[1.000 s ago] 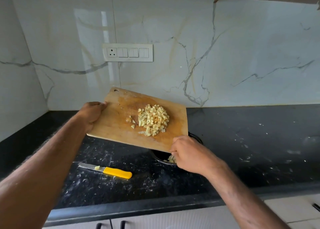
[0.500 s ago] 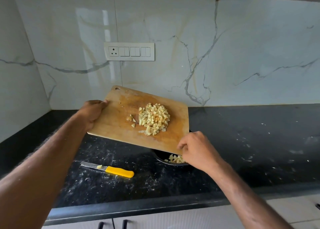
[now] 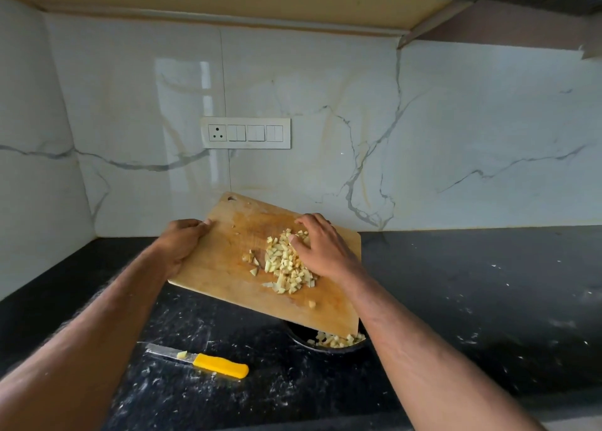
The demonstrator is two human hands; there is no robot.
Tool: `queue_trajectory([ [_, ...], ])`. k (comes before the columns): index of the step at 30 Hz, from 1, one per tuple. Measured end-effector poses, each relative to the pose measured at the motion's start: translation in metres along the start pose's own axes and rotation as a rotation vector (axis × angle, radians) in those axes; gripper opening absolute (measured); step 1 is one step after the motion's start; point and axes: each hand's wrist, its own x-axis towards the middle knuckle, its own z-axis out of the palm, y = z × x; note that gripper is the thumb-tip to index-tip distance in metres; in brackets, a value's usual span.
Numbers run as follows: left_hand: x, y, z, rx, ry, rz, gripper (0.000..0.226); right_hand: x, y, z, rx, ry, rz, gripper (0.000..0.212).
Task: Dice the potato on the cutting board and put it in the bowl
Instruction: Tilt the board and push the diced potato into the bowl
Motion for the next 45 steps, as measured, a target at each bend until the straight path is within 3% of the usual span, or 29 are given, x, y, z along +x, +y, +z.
queue_trajectory([
  [4, 0.004, -0.002, -0.002, 0.007, -0.02, 0.004, 0.028, 0.01, -0.007, 0.006, -0.058, -0.093, 0.041, 0.05],
  [10, 0.006, -0.003, -0.005, -0.012, -0.014, -0.003, 0.042, 0.007, -0.008, 0.01, -0.159, -0.018, 0.002, 0.038],
  [26, 0.001, -0.001, -0.003, -0.004, -0.005, -0.02, 0.035, -0.036, 0.013, 0.006, -0.184, 0.085, -0.104, 0.025],
  [39, -0.004, 0.007, 0.001, 0.018, 0.022, -0.002, 0.024, -0.094, 0.011, -0.005, -0.16, 0.009, -0.099, 0.026],
  [45, -0.001, 0.007, 0.001, 0.006, 0.023, 0.004, 0.023, -0.109, 0.008, -0.013, -0.033, 0.08, -0.072, 0.02],
])
